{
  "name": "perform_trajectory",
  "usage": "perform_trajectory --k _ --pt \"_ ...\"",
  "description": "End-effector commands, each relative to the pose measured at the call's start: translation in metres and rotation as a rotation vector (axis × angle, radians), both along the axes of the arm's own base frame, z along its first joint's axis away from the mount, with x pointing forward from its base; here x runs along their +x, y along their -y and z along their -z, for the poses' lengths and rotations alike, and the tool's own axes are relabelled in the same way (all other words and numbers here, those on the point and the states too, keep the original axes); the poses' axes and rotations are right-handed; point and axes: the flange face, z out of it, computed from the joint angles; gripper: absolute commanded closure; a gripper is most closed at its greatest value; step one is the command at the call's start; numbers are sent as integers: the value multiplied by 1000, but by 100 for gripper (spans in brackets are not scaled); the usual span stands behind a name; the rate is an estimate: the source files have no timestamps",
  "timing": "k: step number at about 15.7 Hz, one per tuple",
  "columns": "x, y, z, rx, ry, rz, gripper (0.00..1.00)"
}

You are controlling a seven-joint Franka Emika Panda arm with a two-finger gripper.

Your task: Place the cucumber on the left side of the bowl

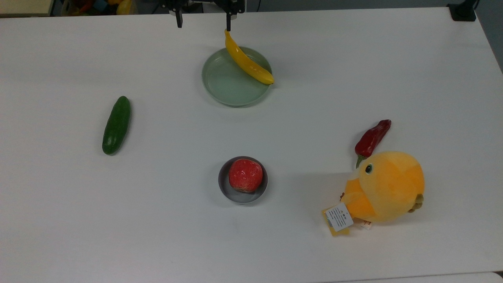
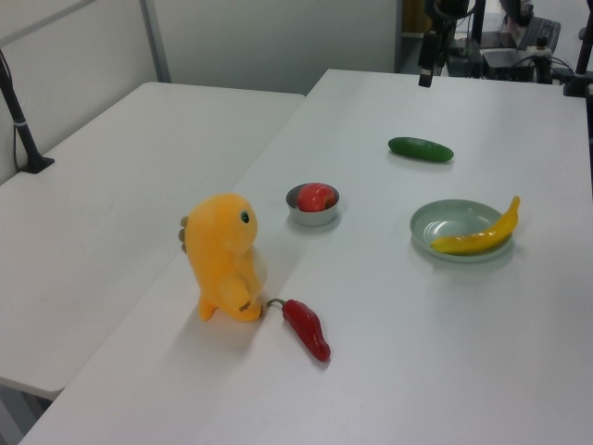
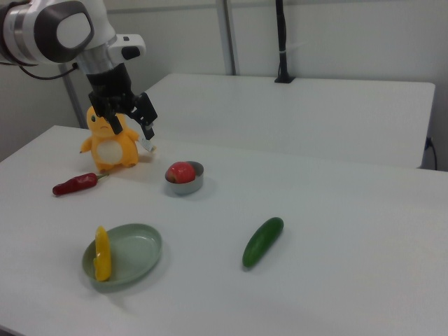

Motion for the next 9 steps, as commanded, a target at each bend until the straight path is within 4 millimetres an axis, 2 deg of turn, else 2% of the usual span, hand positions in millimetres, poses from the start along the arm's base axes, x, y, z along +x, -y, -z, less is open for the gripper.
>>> perform_trajectory --k 1,9 --pt "-21 12 -16 -13 -3 5 0" --pt "-23 11 -15 -9 -22 3 0"
